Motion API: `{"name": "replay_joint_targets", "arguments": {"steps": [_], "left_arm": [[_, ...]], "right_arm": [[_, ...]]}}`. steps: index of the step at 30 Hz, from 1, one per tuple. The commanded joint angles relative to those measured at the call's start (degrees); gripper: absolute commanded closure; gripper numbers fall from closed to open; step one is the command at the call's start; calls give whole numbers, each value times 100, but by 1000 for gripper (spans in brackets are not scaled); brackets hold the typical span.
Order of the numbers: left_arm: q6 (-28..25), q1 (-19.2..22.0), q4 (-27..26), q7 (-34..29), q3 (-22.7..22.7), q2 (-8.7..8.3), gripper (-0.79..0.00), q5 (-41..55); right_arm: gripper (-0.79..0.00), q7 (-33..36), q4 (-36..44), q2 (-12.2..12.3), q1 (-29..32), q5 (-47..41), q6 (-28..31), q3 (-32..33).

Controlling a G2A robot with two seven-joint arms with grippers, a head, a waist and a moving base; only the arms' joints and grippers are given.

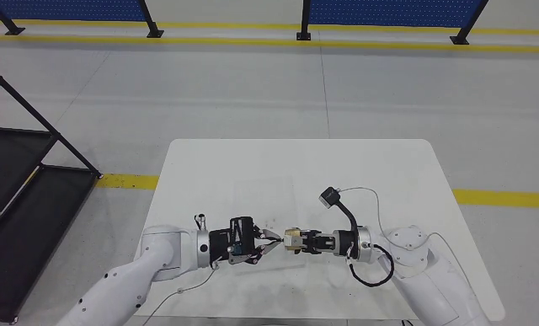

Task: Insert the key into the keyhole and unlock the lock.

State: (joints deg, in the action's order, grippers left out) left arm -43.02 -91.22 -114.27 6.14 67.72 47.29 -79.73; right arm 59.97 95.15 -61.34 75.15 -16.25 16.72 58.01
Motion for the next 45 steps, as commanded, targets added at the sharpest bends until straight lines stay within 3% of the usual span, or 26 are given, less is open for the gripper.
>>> {"name": "replay_joint_targets", "arguments": {"steps": [1,28,29,30,31,36,45], "left_arm": [[13,-11,-14,8,7,1,0,-53],[210,-275,-239,297,129,0,0,-831],[217,-286,-235,293,133,1,-43,-826],[220,-302,-225,285,136,3,-542,-791],[215,-309,-223,283,144,4,-785,-758],[263,-432,-164,323,308,-5,-785,-539],[60,-1015,162,679,1159,-104,-785,-11]], "right_arm": [[0,0,0,0,0,-1,0,0],[0,0,0,0,0,-1,0,0],[0,0,0,0,0,-1,0,0],[0,0,0,0,0,-1,0,0],[0,0,0,0,0,-1,0,0],[0,0,0,0,0,-1,0,0],[0,0,0,0,0,-1,0,0]]}}
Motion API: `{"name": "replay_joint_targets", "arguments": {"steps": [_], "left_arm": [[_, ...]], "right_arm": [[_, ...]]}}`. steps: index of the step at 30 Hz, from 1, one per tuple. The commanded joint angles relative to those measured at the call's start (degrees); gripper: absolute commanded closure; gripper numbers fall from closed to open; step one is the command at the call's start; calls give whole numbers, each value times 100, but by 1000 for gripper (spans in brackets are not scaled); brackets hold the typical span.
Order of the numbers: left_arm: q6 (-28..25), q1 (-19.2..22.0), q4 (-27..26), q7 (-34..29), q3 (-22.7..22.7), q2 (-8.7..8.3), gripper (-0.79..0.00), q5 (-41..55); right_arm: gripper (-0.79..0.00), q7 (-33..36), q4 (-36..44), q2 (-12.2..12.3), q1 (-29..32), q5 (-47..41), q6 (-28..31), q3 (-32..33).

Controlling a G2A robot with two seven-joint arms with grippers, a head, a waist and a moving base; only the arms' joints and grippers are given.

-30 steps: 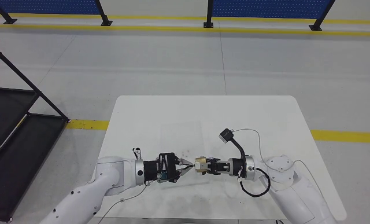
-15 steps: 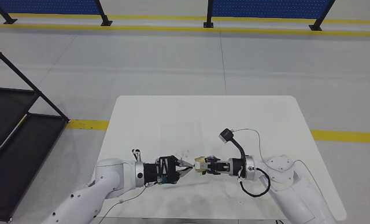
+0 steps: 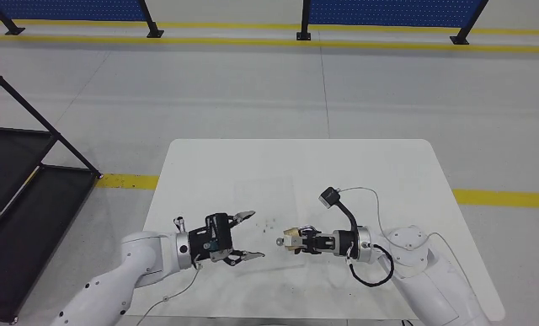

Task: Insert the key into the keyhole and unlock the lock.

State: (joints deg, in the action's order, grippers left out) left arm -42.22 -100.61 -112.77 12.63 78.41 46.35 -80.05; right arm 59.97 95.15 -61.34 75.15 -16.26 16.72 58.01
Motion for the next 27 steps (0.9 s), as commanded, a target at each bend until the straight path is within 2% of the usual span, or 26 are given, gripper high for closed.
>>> {"name": "replay_joint_targets", "arguments": {"steps": [1,9,18,21,27], "left_arm": [[-56,-146,5,74,170,-19,-785,62],[-135,-624,127,397,719,-51,-785,478],[-135,-624,127,397,719,-51,-785,478],[-135,-624,127,397,719,-51,-785,478],[-135,-624,127,397,719,-51,-785,478]], "right_arm": [[0,0,0,0,0,0,0,0],[0,0,0,0,0,0,0,0],[0,-91,-16,4,1,111,-66,17],[0,-449,86,52,-35,1177,-891,61],[0,-563,310,111,-212,2520,-2496,27]]}}
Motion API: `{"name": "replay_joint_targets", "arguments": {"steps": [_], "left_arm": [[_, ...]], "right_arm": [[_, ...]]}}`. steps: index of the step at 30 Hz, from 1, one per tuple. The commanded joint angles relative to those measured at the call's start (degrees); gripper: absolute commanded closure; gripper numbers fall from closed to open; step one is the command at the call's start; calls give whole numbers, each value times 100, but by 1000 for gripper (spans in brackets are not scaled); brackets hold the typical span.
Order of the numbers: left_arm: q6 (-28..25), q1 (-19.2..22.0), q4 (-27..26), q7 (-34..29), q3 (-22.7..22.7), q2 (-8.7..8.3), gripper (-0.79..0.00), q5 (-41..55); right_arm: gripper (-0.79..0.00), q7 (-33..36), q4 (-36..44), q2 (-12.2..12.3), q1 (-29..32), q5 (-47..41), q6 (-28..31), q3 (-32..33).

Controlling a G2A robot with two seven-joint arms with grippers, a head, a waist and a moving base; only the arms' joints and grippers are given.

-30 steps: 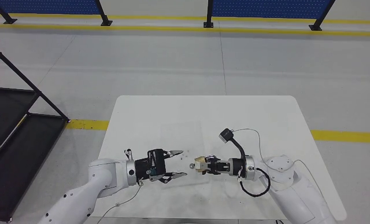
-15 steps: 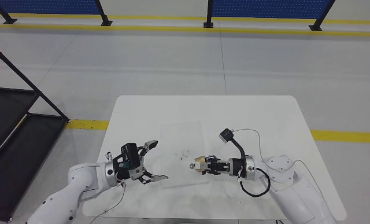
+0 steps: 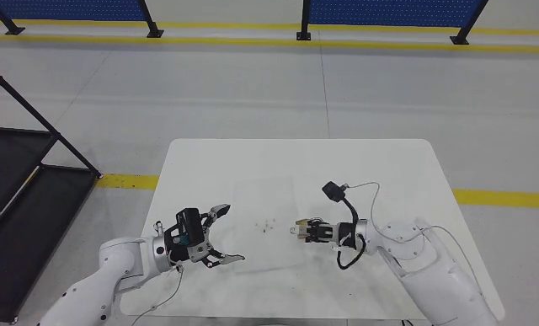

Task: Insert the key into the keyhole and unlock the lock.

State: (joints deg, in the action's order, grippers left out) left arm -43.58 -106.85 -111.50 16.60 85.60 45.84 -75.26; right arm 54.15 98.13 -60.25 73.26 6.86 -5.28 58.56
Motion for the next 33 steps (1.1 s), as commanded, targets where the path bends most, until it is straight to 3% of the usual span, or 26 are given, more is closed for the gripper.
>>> {"name": "replay_joint_targets", "arguments": {"steps": [1,3,7,19,21,22,23,33], "left_arm": [[0,0,0,0,0,0,-785,0],[0,0,0,0,0,0,-785,0],[0,0,0,0,0,0,-785,0],[0,0,0,0,0,0,-785,0],[0,0,0,0,0,0,-785,0],[0,0,0,0,0,0,-785,0],[0,0,0,0,0,0,-785,0],[0,0,0,0,0,0,-785,0]], "right_arm": [[0,-38,-22,7,-77,442,-548,-37],[0,-180,-76,6,-152,1233,-1222,-228],[0,-168,-278,-74,-342,1672,-1930,-613],[0,-107,-524,-195,-604,1818,-2445,-923],[-360,-108,-488,-191,-587,1847,-2456,-905],[-717,-117,-466,-189,-575,1863,-2462,-895],[-785,-113,-449,-186,-562,1871,-2467,-885],[-785,-229,-195,-160,-415,2063,-2531,-777]]}}
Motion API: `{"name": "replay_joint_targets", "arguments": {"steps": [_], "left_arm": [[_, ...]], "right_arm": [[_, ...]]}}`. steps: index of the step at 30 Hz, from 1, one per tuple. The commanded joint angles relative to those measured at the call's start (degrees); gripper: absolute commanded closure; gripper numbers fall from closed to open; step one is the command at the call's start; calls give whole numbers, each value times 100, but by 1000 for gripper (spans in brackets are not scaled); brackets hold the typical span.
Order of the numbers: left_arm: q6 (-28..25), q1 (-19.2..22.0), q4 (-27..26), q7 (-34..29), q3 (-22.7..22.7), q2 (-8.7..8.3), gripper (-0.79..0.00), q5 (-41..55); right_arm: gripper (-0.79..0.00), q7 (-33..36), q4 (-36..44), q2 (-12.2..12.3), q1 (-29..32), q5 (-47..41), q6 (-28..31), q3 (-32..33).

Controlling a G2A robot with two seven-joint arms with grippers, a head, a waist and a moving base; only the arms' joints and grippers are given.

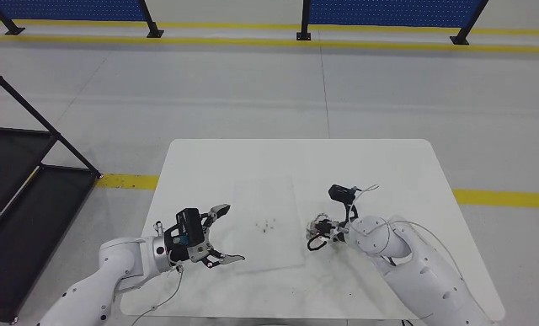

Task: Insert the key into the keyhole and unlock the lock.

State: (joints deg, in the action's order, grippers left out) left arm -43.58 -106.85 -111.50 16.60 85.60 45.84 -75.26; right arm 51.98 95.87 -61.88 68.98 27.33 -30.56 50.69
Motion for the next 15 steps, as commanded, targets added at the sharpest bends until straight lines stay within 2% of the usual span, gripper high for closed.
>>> {"name": "replay_joint_targets", "arguments": {"steps": [1,7,15], "left_arm": [[0,0,0,0,0,0,-785,0],[0,0,0,0,0,0,-785,0],[0,0,0,0,0,0,-785,0]], "right_arm": [[-785,-39,73,6,33,48,-7,24],[-785,-583,707,66,312,646,-16,141],[-785,-1807,2175,239,1314,1688,386,600]]}}
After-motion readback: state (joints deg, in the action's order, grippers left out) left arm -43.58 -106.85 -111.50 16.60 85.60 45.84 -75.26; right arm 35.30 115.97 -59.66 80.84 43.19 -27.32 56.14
